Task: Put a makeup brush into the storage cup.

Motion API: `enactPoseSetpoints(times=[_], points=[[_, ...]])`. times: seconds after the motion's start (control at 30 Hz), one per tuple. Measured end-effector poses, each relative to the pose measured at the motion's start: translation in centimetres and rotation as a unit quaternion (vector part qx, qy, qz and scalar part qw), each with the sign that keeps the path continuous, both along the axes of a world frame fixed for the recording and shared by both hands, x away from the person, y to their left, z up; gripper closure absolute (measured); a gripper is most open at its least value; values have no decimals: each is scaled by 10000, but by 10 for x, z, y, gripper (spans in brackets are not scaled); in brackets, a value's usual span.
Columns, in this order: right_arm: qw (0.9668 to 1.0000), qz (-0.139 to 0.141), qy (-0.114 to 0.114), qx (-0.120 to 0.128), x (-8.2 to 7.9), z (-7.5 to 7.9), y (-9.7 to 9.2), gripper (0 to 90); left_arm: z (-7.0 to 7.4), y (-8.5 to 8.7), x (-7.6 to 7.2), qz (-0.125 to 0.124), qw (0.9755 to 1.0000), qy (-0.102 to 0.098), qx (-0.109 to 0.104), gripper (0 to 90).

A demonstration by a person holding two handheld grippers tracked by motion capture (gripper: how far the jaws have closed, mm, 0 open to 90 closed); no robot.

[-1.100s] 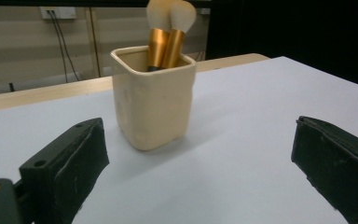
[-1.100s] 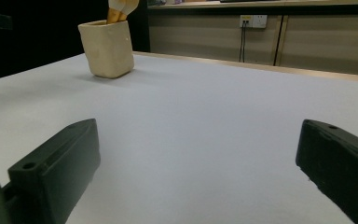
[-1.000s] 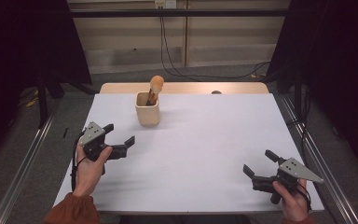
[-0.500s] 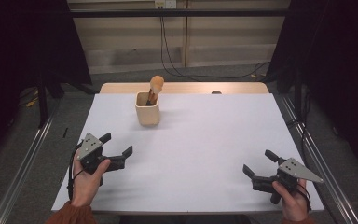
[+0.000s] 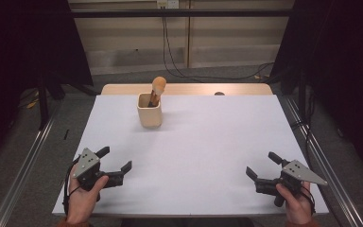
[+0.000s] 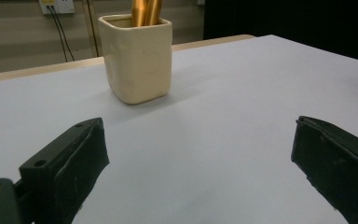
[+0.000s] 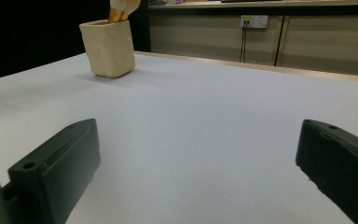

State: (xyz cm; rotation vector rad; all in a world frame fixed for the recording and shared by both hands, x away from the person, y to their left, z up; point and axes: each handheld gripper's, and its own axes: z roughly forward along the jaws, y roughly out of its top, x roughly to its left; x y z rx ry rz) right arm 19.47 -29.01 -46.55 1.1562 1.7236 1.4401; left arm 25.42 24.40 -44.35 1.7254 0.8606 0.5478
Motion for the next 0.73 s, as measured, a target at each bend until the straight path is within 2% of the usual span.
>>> enactPoseSetpoints(times=[0.13,0.33,0.43,0.6,0.73], points=[[10000,-9,-3,24,-1,0,0,0,-7,2,-4,10,10000,49,-31,33],[10000,4,-10,11,-1,0,-1,0,-7,6,-7,50,9998,-20,-180,33],[10000,-5,-15,25,-1,0,-1,0,-10,7,-7,145,9999,-56,-32,33],[10000,-11,-6,16,0,0,-2,0,-11,7,-6,131,9998,5,-148,33],[10000,-21,15,22,0,-1,-4,0,-12,7,-5,150,9998,42,-140,33]])
